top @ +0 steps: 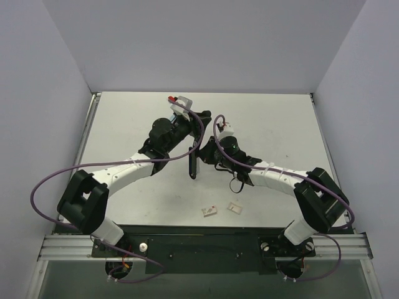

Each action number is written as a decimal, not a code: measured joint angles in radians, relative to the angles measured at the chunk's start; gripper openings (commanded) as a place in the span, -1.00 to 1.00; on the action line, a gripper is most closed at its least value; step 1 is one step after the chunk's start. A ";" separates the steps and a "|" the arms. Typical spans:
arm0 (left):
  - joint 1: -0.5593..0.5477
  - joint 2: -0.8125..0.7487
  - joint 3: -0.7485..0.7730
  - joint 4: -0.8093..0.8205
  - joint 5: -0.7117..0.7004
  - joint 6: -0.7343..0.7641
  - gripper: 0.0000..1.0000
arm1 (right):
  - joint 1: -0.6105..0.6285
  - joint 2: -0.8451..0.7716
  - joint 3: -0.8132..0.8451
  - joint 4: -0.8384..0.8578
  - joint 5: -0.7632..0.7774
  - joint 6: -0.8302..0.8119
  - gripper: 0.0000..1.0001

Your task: Unload the staples from the stapler

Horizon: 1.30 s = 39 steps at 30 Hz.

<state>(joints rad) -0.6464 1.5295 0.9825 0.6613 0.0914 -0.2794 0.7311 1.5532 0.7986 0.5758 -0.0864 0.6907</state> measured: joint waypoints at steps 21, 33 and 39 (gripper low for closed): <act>0.024 0.150 0.113 0.014 0.071 0.014 -1.00 | -0.058 0.111 -0.006 0.185 -0.139 0.145 -1.00; 0.027 0.142 0.113 0.003 0.081 0.013 -1.00 | -0.065 0.119 -0.006 0.195 -0.169 0.164 -1.00; 0.023 0.057 0.105 -0.018 0.082 -0.006 -1.00 | -0.063 0.016 -0.024 0.143 -0.159 0.138 -1.00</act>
<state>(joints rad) -0.6231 1.5864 1.0874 0.6434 0.1730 -0.2852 0.6682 1.5688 0.7750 0.7189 -0.2455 0.8291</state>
